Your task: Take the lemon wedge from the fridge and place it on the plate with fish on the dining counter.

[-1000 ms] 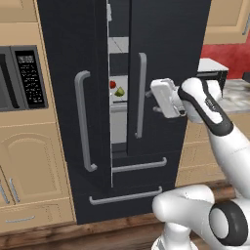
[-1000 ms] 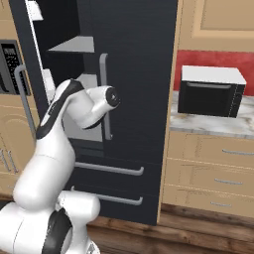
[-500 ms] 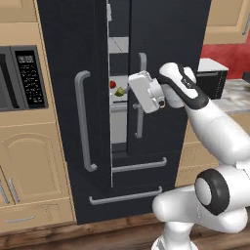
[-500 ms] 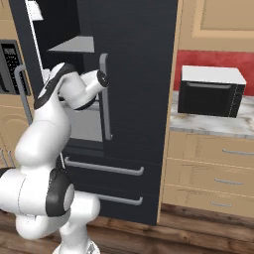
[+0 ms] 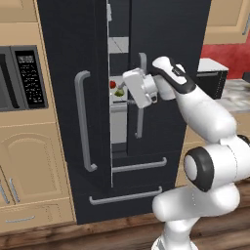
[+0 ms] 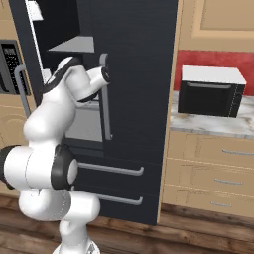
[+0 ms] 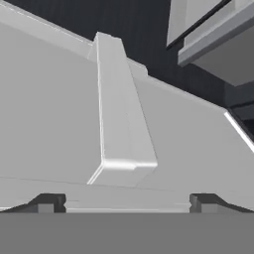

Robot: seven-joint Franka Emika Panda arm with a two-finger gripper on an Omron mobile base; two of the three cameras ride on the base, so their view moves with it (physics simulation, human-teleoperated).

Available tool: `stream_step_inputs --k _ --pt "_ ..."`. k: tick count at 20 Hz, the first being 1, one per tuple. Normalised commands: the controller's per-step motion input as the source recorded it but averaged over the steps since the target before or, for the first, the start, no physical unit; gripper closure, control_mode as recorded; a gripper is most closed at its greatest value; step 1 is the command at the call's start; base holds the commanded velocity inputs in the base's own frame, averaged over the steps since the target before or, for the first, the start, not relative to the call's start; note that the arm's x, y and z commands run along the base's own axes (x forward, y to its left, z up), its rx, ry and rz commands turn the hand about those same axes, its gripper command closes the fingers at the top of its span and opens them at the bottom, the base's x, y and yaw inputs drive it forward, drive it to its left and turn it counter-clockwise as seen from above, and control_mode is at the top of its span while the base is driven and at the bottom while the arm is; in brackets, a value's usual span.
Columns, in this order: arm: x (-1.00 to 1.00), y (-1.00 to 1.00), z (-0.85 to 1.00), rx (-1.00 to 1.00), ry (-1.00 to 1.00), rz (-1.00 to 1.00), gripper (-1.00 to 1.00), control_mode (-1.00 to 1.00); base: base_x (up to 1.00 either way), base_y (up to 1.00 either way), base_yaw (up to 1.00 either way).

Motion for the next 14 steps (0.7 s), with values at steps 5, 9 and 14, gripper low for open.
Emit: stream_step_inputs --k 5,9,14 --pt "0.71 0.2 -0.01 0.0 0.0 0.1 -1.0 -1.0 0.0 0.0 0.0" --pt "0.51 0.69 0.0 0.0 0.0 0.1 -1.0 -1.0 0.0 0.0 0.0" --pt "0.34 0.83 0.0 0.0 0.0 0.11 -1.0 -1.0 0.0 0.0 0.0"
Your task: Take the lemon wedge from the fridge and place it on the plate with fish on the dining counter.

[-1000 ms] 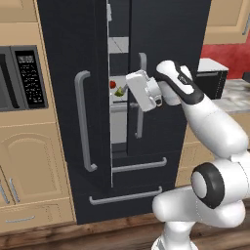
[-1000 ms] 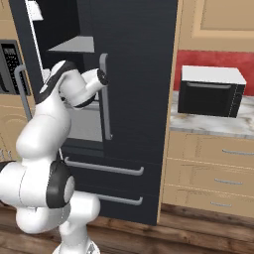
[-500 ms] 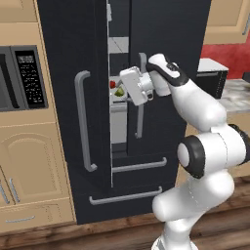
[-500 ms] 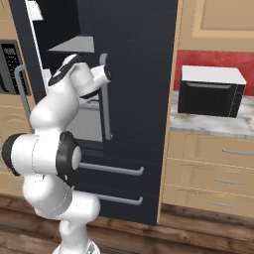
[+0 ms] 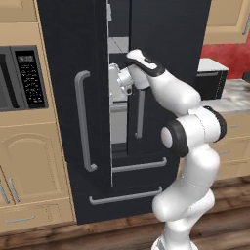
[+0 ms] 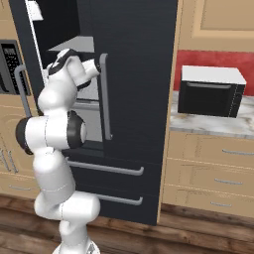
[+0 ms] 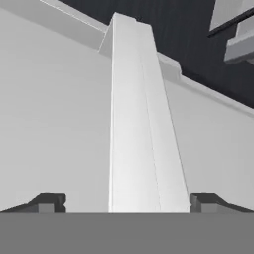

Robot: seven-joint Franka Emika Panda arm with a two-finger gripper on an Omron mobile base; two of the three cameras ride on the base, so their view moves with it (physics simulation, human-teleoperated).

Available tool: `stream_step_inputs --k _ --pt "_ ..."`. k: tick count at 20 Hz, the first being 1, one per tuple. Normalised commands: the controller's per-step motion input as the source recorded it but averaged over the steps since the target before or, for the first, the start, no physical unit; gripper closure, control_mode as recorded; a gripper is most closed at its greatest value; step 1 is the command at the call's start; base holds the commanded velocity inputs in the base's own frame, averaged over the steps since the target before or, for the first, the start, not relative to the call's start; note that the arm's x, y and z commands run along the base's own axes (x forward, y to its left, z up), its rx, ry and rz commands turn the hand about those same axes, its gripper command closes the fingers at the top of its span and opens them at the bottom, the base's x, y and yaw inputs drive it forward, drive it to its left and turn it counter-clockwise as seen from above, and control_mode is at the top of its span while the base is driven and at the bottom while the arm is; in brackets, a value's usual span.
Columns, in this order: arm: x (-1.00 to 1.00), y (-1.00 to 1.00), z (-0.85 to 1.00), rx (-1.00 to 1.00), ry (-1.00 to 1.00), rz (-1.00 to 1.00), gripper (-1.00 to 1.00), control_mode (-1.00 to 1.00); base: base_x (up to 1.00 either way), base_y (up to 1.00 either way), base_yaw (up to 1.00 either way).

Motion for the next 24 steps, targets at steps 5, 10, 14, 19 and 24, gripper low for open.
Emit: stream_step_inputs --k 5,10,14,19,24 --pt "0.02 1.0 -0.05 0.0 0.0 0.19 -1.0 -1.0 0.0 0.0 0.0" --pt "-0.15 1.0 -0.2 0.0 -0.03 0.24 -1.0 -1.0 0.0 0.0 0.0" --pt "-0.1 1.0 -0.25 0.01 -0.12 0.2 -1.0 -1.0 0.0 0.0 0.0" --pt "0.0 0.43 -0.09 0.02 -0.01 0.05 -1.0 -1.0 0.0 0.0 0.0" --pt "-0.4 -0.21 0.21 0.0 -0.18 0.0 -1.0 -1.0 0.0 0.0 0.0"
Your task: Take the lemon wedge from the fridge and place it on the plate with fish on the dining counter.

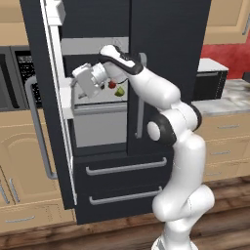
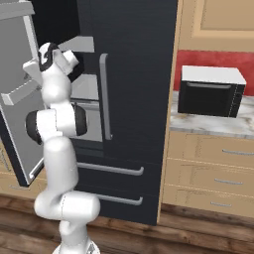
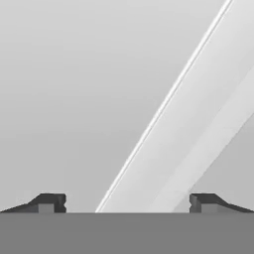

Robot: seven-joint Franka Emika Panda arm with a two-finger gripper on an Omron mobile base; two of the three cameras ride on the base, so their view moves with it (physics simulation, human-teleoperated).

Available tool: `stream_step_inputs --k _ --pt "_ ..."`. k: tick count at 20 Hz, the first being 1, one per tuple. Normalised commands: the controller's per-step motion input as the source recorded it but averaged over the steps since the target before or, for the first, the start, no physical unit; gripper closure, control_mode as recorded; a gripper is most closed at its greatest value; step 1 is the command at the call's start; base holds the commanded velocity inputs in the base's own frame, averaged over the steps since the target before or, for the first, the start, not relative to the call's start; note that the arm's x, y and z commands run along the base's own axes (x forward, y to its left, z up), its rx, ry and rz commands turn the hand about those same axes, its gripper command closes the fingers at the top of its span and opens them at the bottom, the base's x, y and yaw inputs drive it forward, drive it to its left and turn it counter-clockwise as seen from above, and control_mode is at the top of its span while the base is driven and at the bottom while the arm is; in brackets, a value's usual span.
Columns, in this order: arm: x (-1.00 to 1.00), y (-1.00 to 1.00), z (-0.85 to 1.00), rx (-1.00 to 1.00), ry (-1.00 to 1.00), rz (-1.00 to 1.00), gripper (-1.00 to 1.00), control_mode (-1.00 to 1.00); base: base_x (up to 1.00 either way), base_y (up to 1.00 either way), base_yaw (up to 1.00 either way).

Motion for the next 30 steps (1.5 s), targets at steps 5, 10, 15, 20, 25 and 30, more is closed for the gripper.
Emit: stream_step_inputs --k 5,10,15,20,25,30 --pt "-0.66 -0.51 0.36 0.0 -0.27 -0.08 -1.0 -1.0 0.0 0.0 0.0" --pt "-0.82 -0.98 0.0 0.0 -0.21 -0.1 -1.0 -1.0 0.0 0.0 0.0" --pt "-0.98 -1.0 -0.06 -0.05 -0.25 -0.11 -1.0 -1.0 0.0 0.0 0.0" --pt "-0.75 -0.92 -0.01 -0.05 -0.04 -0.28 -1.0 -1.0 0.0 0.0 0.0" --pt "-0.46 -0.72 0.0 -0.06 0.0 -0.48 -1.0 -1.0 0.0 0.0 0.0" --pt "-0.15 -0.56 -0.02 -0.11 0.0 -0.55 -1.0 -1.0 0.0 0.0 0.0"
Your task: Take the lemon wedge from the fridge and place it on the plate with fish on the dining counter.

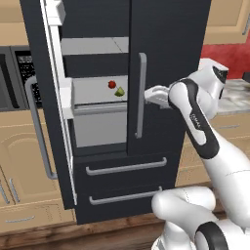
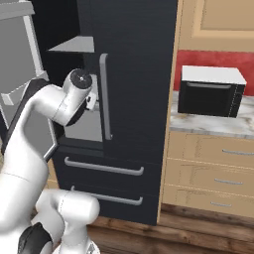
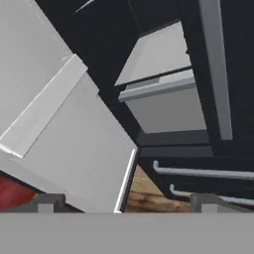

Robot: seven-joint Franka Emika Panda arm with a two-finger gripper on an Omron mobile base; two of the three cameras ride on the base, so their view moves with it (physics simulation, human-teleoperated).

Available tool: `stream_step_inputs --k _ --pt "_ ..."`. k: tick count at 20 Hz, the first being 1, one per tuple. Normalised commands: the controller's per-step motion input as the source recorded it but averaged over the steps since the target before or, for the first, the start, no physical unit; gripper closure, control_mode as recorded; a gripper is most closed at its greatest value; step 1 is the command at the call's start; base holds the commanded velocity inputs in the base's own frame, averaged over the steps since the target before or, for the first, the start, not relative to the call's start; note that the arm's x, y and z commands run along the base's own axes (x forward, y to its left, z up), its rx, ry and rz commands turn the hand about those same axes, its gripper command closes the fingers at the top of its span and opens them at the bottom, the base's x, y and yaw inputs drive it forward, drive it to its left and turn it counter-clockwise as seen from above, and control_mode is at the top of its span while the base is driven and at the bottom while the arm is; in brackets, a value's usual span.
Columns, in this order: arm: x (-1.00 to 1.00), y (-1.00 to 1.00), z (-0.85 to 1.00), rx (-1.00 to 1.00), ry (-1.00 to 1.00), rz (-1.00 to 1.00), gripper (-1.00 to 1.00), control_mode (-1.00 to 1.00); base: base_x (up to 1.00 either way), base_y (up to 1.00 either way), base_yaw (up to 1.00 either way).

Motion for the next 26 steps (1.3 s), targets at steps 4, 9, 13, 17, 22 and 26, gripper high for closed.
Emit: stream_step_inputs --k 4,9,13,17,22,26 --pt "0.01 -0.1 0.0 -0.21 0.0 -0.23 -1.0 -1.0 0.0 0.0 0.0" --pt "0.13 0.0 0.0 -0.14 0.12 0.0 -1.0 -1.0 0.0 0.0 0.0" --pt "0.19 0.0 -0.04 -0.16 0.18 0.06 -1.0 -1.0 0.0 0.0 0.0" --pt "0.04 0.05 -0.06 -0.13 0.08 0.0 -1.0 -1.0 0.0 0.0 0.0" --pt "-0.12 -0.45 0.0 -0.2 -0.24 -0.1 -1.0 -1.0 0.0 0.0 0.0" --pt "-0.02 -0.06 -0.03 -0.11 -0.03 -0.05 -1.0 -1.0 0.0 0.0 0.0"
